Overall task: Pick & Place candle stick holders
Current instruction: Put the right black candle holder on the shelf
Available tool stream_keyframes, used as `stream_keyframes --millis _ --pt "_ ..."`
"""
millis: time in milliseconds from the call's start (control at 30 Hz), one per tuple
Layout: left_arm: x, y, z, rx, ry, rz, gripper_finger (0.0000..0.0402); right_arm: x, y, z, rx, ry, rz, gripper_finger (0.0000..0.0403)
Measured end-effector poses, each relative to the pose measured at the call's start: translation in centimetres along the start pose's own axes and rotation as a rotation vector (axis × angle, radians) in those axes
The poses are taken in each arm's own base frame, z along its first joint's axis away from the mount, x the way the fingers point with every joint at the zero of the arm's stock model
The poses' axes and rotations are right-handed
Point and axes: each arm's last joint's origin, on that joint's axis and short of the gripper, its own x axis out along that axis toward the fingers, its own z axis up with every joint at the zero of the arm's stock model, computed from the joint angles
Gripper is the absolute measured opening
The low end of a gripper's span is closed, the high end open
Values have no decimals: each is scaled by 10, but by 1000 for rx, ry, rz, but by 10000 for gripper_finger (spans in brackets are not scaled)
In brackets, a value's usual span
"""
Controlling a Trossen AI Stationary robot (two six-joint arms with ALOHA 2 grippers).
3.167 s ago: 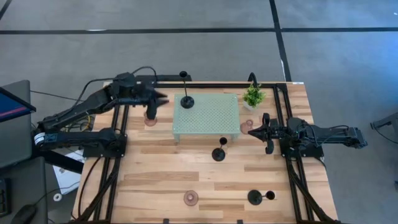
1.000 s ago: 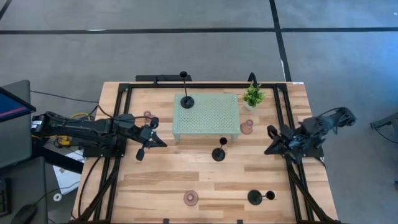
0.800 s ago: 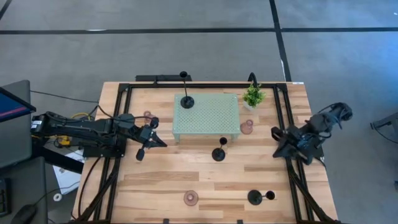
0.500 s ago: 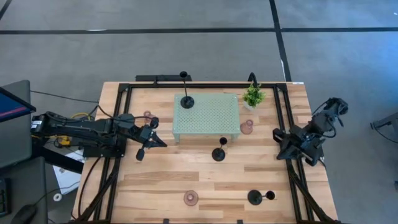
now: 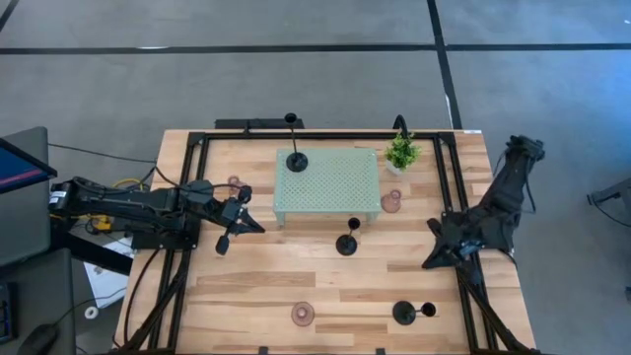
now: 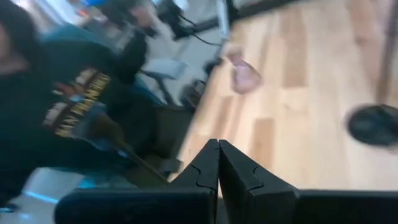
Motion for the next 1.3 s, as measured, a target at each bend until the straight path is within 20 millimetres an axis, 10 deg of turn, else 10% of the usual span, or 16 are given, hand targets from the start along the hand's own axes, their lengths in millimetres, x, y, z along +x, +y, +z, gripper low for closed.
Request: stream_keyframes --millis 1300 --pt "0 0 0 0 -2 0 10 39 48 -68 -87 217 -152 2"
